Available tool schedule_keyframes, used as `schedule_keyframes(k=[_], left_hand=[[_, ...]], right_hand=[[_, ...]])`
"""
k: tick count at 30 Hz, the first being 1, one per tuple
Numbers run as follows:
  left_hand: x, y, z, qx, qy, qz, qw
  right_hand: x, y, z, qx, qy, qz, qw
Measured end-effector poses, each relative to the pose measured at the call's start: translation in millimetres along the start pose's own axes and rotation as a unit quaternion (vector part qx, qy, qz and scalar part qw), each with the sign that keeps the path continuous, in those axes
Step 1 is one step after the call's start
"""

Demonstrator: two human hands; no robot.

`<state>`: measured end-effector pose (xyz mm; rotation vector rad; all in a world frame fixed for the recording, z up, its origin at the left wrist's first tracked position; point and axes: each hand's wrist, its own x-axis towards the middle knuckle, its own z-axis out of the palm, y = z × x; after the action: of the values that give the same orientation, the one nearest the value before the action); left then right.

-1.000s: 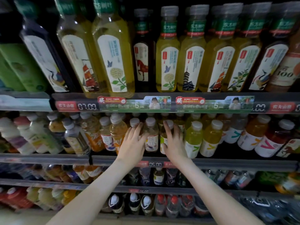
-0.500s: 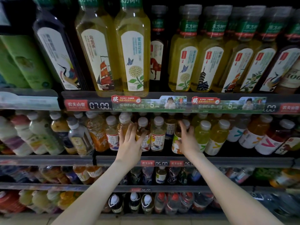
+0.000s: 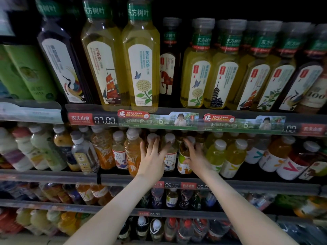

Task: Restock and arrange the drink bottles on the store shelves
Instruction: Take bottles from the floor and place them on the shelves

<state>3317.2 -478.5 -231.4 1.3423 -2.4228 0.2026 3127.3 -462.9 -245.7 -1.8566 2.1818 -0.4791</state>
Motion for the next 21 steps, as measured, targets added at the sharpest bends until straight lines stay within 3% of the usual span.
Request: schedule_keyframes(k=[5, 11, 14, 18, 21], left_hand=[[2, -5, -10, 0.036, -0.046, -0.035, 0.998], [-18, -42, -19, 0.036, 0.054, -0.056, 0.996], [-23, -61, -21, -0.003, 0.041, -0.113, 0.993], [-22, -67, -19, -0.111, -0.027, -0.111, 0.987], [-24, -69, -16, -0.157, -0.012, -0.097, 0.983]], right_hand=[[12, -14, -7, 0.014, -0.046, 0.042, 0.998], [-10, -18, 9, -0.096, 0.112, -0.033, 0.989], [-15, -40, 14, -0.078, 0.166, -0.099, 0.978], [-21, -65, 22, -0.043, 0.169, -0.183, 0.968], [-26, -77, 25, 0.006, 0.152, -0.196, 0.969]])
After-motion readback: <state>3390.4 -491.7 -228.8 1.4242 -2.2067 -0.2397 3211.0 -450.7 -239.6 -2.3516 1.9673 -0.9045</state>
